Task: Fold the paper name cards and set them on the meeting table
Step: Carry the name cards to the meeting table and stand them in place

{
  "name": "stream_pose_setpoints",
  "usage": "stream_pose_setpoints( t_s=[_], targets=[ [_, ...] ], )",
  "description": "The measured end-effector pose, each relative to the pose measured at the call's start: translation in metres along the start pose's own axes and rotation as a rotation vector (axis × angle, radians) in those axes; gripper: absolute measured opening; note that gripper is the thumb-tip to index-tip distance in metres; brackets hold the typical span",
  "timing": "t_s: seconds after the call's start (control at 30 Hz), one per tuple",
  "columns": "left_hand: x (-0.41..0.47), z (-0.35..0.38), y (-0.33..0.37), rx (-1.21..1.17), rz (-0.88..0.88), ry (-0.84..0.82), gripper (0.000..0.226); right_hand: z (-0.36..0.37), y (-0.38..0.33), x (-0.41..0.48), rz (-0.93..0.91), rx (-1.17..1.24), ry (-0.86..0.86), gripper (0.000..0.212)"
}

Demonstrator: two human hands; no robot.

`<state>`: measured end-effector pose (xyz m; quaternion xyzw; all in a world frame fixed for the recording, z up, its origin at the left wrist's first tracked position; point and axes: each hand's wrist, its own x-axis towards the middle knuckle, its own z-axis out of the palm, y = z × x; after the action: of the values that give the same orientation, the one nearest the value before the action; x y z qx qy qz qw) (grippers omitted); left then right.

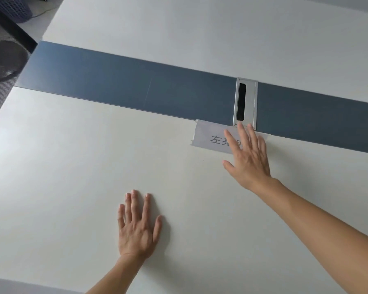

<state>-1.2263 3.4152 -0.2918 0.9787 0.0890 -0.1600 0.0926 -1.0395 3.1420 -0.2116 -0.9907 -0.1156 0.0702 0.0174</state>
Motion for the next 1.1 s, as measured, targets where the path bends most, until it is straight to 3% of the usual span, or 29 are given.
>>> stream_pose_setpoints(
  t_s=[0.43,0.7,0.83,0.93,1.1],
  targets=[
    [0.000,0.003,-0.001,-0.016,0.019,0.035,0.075,0.004,0.001,0.005,0.018,-0.069,-0.052,0.088],
    [-0.001,0.003,-0.001,-0.032,0.028,0.061,0.072,-0.017,-0.004,-0.014,0.033,0.018,-0.047,0.060],
    [-0.004,-0.010,-0.012,-0.048,0.082,-0.009,0.073,-0.026,-0.009,-0.071,0.144,0.279,-0.178,0.040],
    [-0.007,-0.042,-0.024,-0.099,0.115,-0.128,0.059,-0.028,-0.016,-0.135,0.266,0.541,-0.298,0.031],
    [-0.059,-0.096,-0.040,-0.553,-0.040,-0.329,0.029,-0.024,-0.042,-0.254,0.487,0.877,-0.286,0.016]
  ],
)
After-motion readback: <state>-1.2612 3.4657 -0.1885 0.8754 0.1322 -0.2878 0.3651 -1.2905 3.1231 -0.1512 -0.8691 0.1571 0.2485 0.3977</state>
